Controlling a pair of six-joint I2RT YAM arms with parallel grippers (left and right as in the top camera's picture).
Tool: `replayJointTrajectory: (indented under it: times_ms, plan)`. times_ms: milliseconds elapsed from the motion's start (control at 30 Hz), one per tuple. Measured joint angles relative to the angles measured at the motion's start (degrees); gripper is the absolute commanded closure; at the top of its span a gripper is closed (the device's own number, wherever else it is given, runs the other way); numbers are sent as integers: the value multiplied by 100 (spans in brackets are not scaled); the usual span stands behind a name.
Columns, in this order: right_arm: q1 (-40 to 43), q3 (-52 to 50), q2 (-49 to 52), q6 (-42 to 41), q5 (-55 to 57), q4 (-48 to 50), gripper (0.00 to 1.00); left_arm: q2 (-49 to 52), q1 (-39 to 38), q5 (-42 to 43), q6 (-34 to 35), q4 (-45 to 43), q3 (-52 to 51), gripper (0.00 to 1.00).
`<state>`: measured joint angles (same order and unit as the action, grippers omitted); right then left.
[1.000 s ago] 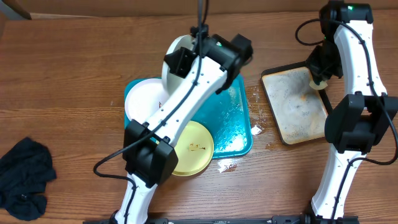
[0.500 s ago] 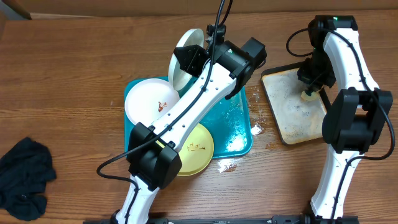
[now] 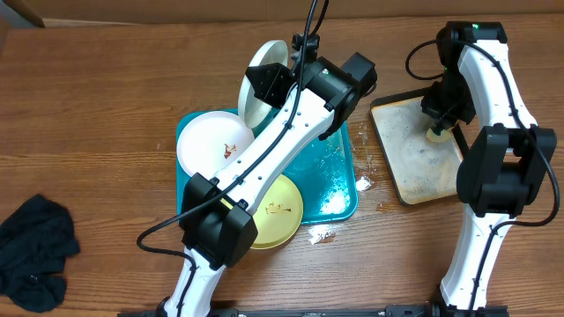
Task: Clean dirty plates on tray and stack at the side
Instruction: 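Raise the white plate upright above the teal tray with the left gripper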
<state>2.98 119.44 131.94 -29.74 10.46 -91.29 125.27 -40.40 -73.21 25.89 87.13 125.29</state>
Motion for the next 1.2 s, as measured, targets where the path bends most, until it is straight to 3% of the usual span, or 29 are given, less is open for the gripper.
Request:
replayJointTrajectory:
  times_ms: [667, 800, 1200]
  plan:
    - [-2, 0, 0, 0, -44, 4, 96, 0, -136, -26, 2, 151, 2, 96]
    - [0, 0, 0, 0, -68, 15, 96, 0, -164, -24, -85, -144, 2, 96]
    - [-2, 0, 0, 24, -129, 37, 96, 0, -144, 142, 334, 415, 4, 96]
